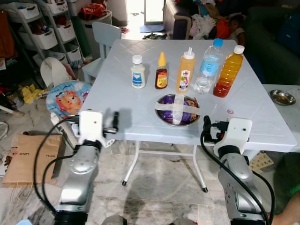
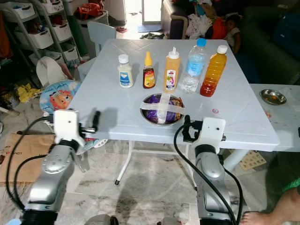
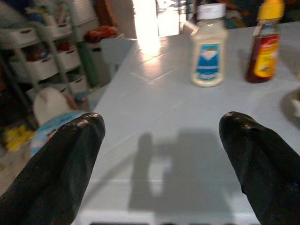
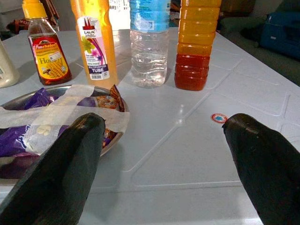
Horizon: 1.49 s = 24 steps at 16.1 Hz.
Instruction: Restocking fridge
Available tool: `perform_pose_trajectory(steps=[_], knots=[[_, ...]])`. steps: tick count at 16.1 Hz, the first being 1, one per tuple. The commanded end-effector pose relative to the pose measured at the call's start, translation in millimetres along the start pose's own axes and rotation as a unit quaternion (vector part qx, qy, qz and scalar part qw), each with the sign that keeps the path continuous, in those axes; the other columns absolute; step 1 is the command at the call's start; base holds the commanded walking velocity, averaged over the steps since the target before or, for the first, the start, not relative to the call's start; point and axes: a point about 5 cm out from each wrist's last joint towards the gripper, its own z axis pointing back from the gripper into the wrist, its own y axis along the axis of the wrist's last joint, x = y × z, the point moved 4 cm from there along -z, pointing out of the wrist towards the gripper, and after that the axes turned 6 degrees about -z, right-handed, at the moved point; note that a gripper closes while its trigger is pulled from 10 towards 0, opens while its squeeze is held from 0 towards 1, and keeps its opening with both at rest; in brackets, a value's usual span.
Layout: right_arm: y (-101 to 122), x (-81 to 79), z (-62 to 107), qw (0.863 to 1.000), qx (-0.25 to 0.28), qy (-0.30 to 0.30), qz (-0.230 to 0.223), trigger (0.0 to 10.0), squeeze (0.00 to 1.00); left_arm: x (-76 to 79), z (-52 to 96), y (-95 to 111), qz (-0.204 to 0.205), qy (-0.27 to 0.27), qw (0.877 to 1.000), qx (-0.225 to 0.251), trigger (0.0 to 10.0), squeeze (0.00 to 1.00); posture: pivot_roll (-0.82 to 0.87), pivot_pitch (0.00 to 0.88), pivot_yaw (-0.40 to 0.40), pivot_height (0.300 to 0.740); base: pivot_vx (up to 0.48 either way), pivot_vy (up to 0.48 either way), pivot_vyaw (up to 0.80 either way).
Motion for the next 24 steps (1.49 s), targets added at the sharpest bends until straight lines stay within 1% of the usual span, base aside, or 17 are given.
perform_pose_trajectory(steps=[1,3,4,7,8,10,11,13,15,17,18,20,22,24], knots=[[6.5,-4.1,0.2,1.0,0.01,0.009,0.003,10.0,0.0,-7.3,-0.8,-5.4,0.005,0.014,1.0,-0.011,10.0,0.0,-0.03,0.0,0.034,0.74,0.0,0.0,0.0],[8.3,-10.5,-2.4,0.999,0.013,0.031,0.003,10.0,0.0,-9.2,0.1,-8.3,0.008,0.014,1.0,-0.015,10.0,0.0,-0.03,0.0,0.036,0.74,0.0,0.0,0.0],[11.3,-16.2,-7.9,0.999,0.016,0.04,-0.004,10.0,0.0,-9.0,0.3,-6.9,0.008,0.009,1.0,-0.012,10.0,0.0,-0.03,0.0,0.035,0.74,0.0,0.0,0.0],[12.4,-30.1,-20.6,0.998,0.006,0.05,-0.03,10.0,0.0,-8.2,-0.5,-5.9,0.006,0.005,1.0,-0.011,10.0,0.0,-0.02,0.0,0.032,0.74,0.0,0.0,0.0],[9.9,-37.7,-25.6,0.997,-0.005,0.055,-0.047,10.0,0.0,-7.1,0.1,-4.7,0.004,0.0,1.0,-0.008,10.0,0.0,-0.01,0.0,0.031,0.74,0.0,0.0,0.0],[7.0,-46.7,-30.9,0.996,-0.019,0.056,-0.069,10.0,0.0,-4.6,2.4,-2.9,0.001,-0.009,1.0,-0.003,10.0,0.0,-0.01,0.0,0.029,0.74,0.0,0.0,0.0],[5.7,-49.8,-30.6,0.996,-0.023,0.055,-0.068,10.0,0.0,-3.4,3.5,-1.5,-0.002,-0.015,1.0,0.001,10.0,0.0,0.0,0.0,0.028,0.74,0.0,0.0,0.0],[-0.6,-55.1,-26.5,0.994,-0.046,0.044,-0.089,10.0,0.0,-3.0,5.2,-0.1,-0.005,-0.02,1.0,0.004,10.0,0.0,0.0,0.0,0.028,0.74,0.0,0.0,0.0],[0.7,-58.8,-22.8,0.994,-0.044,0.046,-0.089,10.0,0.0,-2.7,5.6,0.3,-0.005,-0.023,1.0,0.005,10.0,0.0,0.0,0.0,0.031,0.74,0.0,0.0,0.0],[6.7,-61.1,-21.9,0.995,-0.027,0.055,-0.08,10.0,0.0,-0.6,5.2,1.6,-0.005,-0.03,1.0,0.008,10.0,0.0,-0.01,0.0,0.035,0.74,0.0,0.0,0.0],[6.7,-61.1,-21.9,0.995,-0.027,0.055,-0.08,10.0,0.0,-0.6,5.2,1.6,-0.005,-0.03,1.0,0.008,10.0,0.0,-0.01,0.0,0.035,0.74,0.0,0.0,0.0],[10.3,-62.2,-20.8,0.994,-0.025,0.064,-0.082,10.0,0.0,4.5,4.1,7.4,-0.004,-0.048,0.999,0.02,10.0,0.0,0.0,0.0,0.032,0.74,0.0,0.0,0.0],[10.7,-51.7,-12.7,0.994,-0.029,0.061,-0.087,10.0,0.0,15.2,7.3,15.5,-0.009,-0.095,0.995,0.039,10.0,0.0,0.0,0.0,0.031,0.74,0.0,0.0,0.0],[10.5,-43.5,-7.9,0.994,-0.029,0.058,-0.091,10.0,0.0,19.7,10.1,16.0,-0.013,-0.115,0.992,0.043,10.0,0.0,-0.01,0.0,0.034,0.74,0.0,0.0,0.0]])
